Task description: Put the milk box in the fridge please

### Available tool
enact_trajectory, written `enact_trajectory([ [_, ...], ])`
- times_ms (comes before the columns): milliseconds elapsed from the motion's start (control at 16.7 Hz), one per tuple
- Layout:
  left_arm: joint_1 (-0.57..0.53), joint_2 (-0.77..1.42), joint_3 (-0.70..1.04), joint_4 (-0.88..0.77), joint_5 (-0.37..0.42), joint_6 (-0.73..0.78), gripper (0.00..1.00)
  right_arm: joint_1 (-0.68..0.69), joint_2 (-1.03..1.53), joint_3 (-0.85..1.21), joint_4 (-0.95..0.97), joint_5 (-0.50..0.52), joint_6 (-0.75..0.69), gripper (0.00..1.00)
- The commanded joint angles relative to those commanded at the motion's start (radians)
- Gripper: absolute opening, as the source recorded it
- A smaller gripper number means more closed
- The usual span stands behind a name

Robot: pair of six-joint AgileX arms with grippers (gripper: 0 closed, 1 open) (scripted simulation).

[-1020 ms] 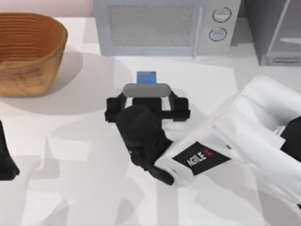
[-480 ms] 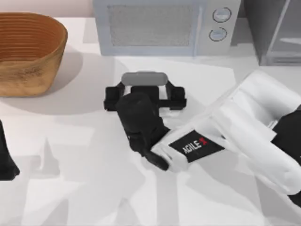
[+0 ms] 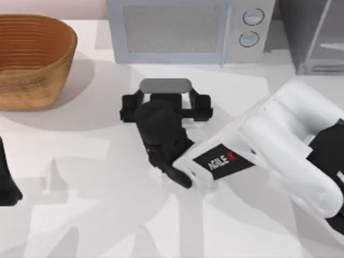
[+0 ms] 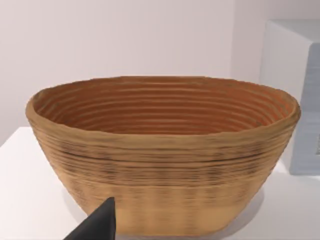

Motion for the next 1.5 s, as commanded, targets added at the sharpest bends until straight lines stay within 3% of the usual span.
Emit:
enact_trajectory([
  [720,0.000,0.000,0.000,0.000,0.000,0.000,1.00,0.000,0.000,0.000,0.000,0.000,0.000,0.02],
  [1500,0.000,0.000,0.000,0.000,0.000,0.000,1.00,0.005,-0.071,0.014,-0.067,-0.004,0.003,0.00],
])
